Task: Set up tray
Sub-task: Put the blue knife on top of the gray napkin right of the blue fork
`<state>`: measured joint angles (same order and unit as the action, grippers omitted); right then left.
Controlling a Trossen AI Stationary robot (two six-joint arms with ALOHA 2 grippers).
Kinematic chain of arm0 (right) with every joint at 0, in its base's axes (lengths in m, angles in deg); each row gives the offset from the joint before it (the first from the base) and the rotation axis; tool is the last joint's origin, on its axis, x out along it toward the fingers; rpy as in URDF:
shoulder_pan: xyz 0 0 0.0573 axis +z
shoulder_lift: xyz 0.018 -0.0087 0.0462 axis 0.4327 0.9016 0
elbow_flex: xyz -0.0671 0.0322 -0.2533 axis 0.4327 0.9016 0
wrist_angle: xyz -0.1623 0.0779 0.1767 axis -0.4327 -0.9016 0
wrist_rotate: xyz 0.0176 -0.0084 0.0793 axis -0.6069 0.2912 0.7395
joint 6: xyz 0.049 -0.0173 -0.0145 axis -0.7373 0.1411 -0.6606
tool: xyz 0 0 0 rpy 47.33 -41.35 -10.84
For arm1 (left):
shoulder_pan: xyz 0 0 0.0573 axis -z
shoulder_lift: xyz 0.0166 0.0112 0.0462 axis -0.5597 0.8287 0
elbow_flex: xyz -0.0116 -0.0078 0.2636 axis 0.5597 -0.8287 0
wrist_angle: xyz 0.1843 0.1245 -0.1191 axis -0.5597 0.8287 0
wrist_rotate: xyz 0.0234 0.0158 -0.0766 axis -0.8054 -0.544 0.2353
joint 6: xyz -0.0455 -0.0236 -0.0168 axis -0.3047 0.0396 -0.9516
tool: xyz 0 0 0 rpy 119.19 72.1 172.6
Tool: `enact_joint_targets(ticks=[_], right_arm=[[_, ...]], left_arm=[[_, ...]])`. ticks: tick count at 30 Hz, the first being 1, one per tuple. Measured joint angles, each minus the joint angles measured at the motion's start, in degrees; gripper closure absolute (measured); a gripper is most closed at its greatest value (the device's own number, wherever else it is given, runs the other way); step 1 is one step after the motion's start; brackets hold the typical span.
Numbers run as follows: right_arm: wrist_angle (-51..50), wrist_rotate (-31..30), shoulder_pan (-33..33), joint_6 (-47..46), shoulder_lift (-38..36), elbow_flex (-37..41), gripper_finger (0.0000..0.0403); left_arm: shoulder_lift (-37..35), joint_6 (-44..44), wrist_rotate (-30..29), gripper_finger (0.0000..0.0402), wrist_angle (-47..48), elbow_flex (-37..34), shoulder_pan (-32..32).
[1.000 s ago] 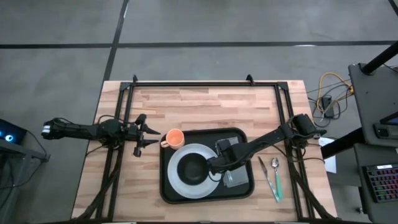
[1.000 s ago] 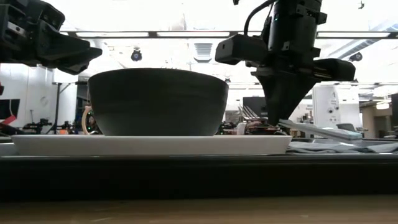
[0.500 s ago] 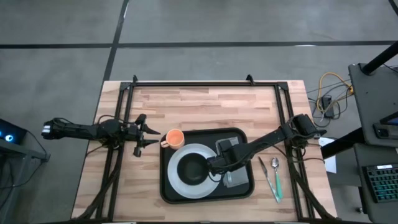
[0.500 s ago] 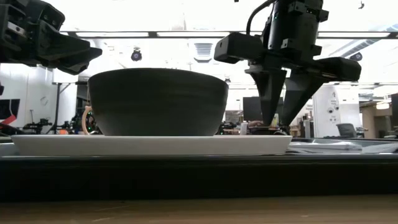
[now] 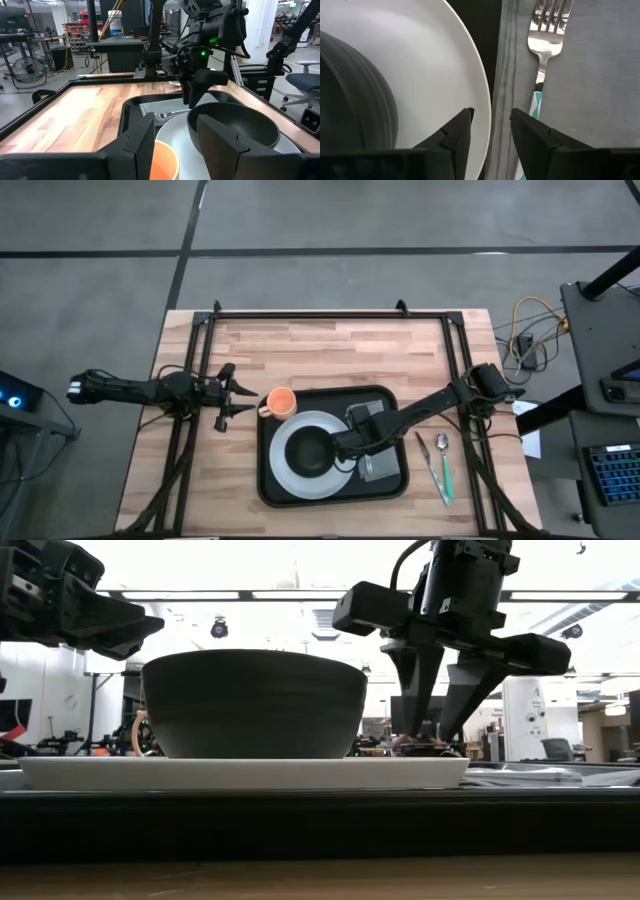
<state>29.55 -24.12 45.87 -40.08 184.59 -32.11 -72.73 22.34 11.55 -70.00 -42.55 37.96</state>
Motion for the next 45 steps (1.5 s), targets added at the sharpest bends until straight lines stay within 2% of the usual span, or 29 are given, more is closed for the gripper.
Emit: enact_joint_targets(ticks=[9, 17, 21, 23, 26, 30, 32, 35, 40, 45], right_arm=[[1.7, 0.0, -0.1, 1.1, 0.0, 0.0, 0.0282], [8.0, -1.8, -0.9, -12.4, 0.0, 0.0, 0.0274], [8.3, -3.8, -1.3, -13.3, -0.4, 0.0, 0.0274], [8.4, -4.8, -1.4, -13.3, -1.9, 0.5, 0.0276], [8.8, -9.3, -0.6, -11.8, -5.5, 2.3, 0.0280], [10.5, -15.1, 2.1, -9.2, -11.1, 7.8, 0.0282], [11.5, -15.8, 2.8, -9.2, -13.8, 11.3, 0.0280], [13.1, -14.3, 2.7, -10.4, -17.5, 17.1, 0.0277], [13.9, -4.2, 2.0, -18.2, -23.2, 25.4, 0.0281], [13.5, 0.4, 1.9, -20.7, -26.3, 30.7, 0.0287]], left_arm=[[0.0, 0.0, 0.0, 0.0272, 0.0, 0.0, 0.0], [0.0, 0.0, 0.0, 0.0272, 0.0, 0.0, 0.0], [0.0, 0.0, 0.0, 0.0272, 0.0, 0.0, 0.0], [0.0, 0.0, 0.0, 0.0272, 0.0, 0.0, 0.0], [0.0, 0.0, 0.0, 0.0272, 0.0, 0.0, 0.0], [0.0, 0.0, 0.0, 0.0272, 0.0, 0.0, 0.0], [0.0, 0.0, 0.0, 0.0272, 0.0, 0.0, 0.0], [0.1, 0.0, 0.0, 0.0272, -0.1, 0.0, 0.0], [0.7, 0.0, 0.0, 0.0272, 0.0, 0.0, 0.0], [1.1, 0.0, 0.0, 0.0272, 0.0, 0.0, 0.0]])
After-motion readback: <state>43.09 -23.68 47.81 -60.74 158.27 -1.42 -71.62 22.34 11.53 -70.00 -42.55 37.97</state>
